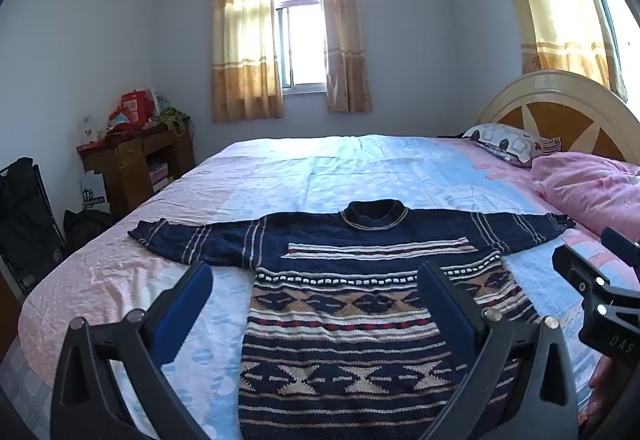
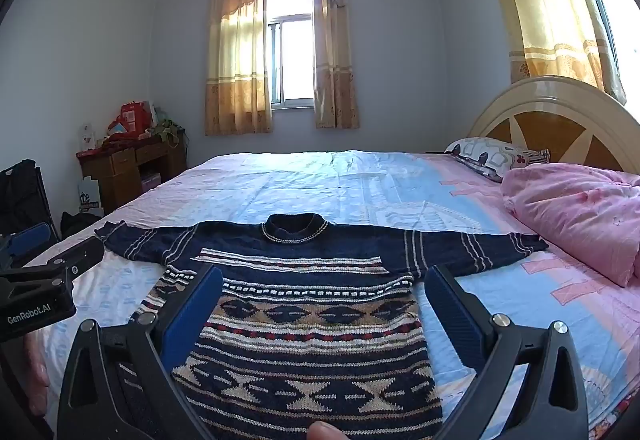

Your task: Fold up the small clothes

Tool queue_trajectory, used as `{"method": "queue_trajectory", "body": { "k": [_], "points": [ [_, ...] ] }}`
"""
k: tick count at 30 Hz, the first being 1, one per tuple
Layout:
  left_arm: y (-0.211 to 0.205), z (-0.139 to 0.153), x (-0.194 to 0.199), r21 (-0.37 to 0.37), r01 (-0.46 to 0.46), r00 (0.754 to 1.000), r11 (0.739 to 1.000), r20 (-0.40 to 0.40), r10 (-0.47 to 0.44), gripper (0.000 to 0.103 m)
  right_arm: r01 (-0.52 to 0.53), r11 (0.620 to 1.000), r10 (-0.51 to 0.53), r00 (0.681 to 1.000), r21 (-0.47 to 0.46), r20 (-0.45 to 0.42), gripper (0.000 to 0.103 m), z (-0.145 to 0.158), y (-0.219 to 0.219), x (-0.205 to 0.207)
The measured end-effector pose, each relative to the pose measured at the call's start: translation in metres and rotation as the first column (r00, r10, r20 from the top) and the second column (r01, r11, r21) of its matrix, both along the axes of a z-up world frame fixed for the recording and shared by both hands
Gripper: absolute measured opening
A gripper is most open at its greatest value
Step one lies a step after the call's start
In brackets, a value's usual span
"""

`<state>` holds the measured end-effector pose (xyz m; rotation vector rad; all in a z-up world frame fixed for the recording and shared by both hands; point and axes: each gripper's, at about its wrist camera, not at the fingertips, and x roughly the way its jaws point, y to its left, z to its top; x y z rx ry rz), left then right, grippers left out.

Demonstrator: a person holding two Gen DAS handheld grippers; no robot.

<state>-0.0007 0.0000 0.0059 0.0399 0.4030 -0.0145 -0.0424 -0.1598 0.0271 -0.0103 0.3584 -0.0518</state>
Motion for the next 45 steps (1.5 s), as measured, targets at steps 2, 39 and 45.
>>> {"method": "queue_trajectory", "body": {
  "k": [2, 39, 45],
  "points": [
    [0.0007, 0.0003, 0.0003, -0.001, 0.0, 1.0, 1.0, 0.002, 0.0, 0.103, 0.0, 1.0, 0.0, 1.0, 0.001, 0.0, 0.101, -0.0003, 0.0, 0.0001],
    [0.0005, -0.0001, 0.0008, -0.003, 0.0, 1.0, 1.0, 0.005, 0.0, 0.103, 0.0, 1.0, 0.0, 1.0, 0.002, -0.007, 0.101, -0.0069, 0.0049, 0.002],
    [0.0006, 0.0, 0.0011, -0.002, -0.001, 1.0, 1.0, 0.005, 0.001, 0.103, 0.0, 1.0, 0.0, 1.0, 0.001, -0.009, 0.101, -0.0066, 0.0046, 0.0021]
  ]
}}
